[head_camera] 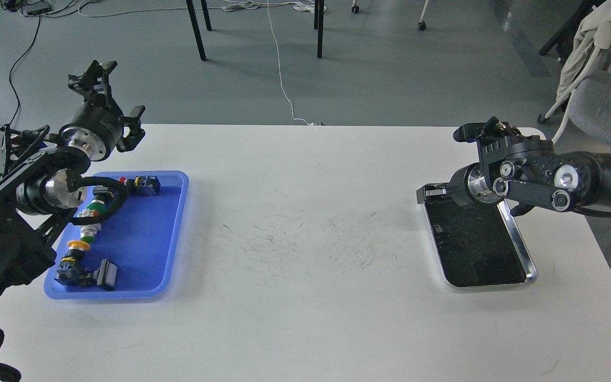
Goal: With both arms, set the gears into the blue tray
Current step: 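Lift the black part and carry it with the right gripper to table center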
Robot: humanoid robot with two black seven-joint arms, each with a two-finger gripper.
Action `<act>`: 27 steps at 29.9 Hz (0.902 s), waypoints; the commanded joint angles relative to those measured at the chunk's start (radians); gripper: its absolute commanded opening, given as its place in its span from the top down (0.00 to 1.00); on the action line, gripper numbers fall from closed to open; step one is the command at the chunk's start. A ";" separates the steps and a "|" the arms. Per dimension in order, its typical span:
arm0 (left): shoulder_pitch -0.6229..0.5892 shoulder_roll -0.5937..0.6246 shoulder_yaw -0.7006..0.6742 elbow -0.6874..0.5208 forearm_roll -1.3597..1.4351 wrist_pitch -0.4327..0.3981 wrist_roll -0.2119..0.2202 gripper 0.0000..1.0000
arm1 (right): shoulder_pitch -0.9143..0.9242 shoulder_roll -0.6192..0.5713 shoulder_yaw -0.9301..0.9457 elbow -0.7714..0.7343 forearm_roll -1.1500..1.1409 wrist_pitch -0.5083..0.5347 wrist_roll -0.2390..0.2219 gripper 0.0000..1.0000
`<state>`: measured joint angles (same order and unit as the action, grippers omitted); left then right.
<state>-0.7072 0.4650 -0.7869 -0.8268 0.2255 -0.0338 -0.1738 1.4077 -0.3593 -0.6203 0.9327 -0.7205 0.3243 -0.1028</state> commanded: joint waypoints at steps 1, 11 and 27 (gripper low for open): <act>0.000 0.003 0.000 0.000 -0.002 0.000 -0.001 0.01 | 0.065 0.008 0.011 0.032 0.004 0.004 0.000 0.98; -0.001 0.004 0.000 0.000 0.000 0.000 -0.001 0.01 | 0.182 0.175 0.088 0.086 0.277 -0.010 0.023 0.98; -0.018 0.003 0.000 0.001 0.000 0.000 0.000 0.01 | -0.021 0.359 0.160 -0.092 0.484 -0.129 0.025 0.98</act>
<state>-0.7252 0.4679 -0.7870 -0.8253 0.2246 -0.0325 -0.1736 1.4061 -0.0003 -0.4634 0.8255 -0.2371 0.2236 -0.0793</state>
